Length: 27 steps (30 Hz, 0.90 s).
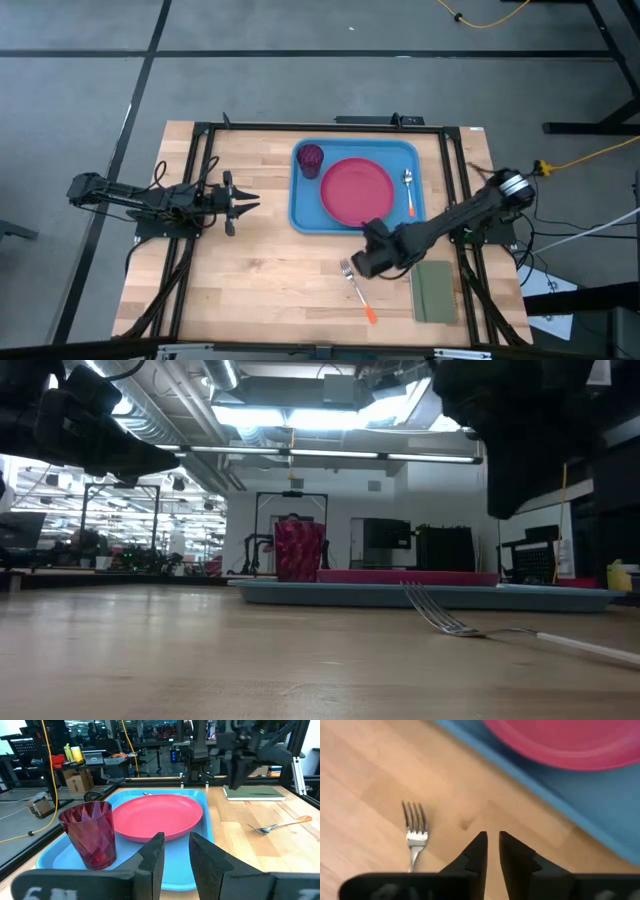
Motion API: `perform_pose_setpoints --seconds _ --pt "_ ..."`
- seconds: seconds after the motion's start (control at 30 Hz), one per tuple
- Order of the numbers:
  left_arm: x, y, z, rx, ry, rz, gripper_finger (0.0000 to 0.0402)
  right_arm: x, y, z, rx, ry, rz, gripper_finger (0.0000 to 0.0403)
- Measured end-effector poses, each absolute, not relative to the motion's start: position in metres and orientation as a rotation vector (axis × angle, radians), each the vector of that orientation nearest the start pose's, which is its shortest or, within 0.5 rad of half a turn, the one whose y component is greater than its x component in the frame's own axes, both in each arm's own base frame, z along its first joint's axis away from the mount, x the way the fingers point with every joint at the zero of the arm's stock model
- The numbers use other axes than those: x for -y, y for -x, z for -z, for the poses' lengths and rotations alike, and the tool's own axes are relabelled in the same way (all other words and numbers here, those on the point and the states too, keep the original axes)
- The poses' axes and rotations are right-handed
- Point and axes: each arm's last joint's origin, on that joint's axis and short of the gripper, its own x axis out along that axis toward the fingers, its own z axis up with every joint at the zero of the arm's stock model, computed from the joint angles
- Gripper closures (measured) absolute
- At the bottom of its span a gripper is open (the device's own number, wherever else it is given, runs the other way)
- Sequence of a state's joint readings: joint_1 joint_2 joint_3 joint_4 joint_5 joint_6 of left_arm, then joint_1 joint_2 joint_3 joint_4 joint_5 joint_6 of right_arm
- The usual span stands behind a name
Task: Pick and place plate/cup/fork/spoon on tray
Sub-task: Put the orange fork on the blue tray to the right of the pink plate
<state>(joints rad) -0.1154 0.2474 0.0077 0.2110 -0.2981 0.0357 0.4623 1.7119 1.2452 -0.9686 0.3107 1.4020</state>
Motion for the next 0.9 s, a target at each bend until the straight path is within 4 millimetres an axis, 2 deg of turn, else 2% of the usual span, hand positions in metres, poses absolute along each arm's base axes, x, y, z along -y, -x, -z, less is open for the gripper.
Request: perform_pose_setpoints --seconds 0.1,0.33,0.57,0.7,0.83,0.9 --pt "0.004 -0.112 -0.165 -0.032 -0.042 -0.182 0.0319 -0.143 -0.294 -0.2 -1.16 -0.62 0.785 0.0332" --pt "0.004 -0.112 -0.165 -0.032 -0.042 -0.182 0.0319 -0.16 -0.308 -0.175 -1.201 -0.709 0.767 0.0286" --pt "0.004 -0.112 -0.166 -0.031 -0.042 -0.182 0.0319 -0.17 -0.313 -0.163 -1.186 -0.732 0.737 0.028" --pt "0.004 -0.112 -0.165 -0.032 -0.042 -0.182 0.0319 -0.175 -0.317 -0.162 -1.168 -0.743 0.696 0.0279" --pt "0.004 -0.112 -0.165 -0.032 -0.042 -0.182 0.0319 -0.178 -0.323 -0.174 -1.149 -0.745 0.683 0.0279" --pt "0.004 -0.112 -0.165 -0.032 -0.042 -0.182 0.0319 -0.182 -0.325 -0.174 -1.157 -0.738 0.683 0.0279"
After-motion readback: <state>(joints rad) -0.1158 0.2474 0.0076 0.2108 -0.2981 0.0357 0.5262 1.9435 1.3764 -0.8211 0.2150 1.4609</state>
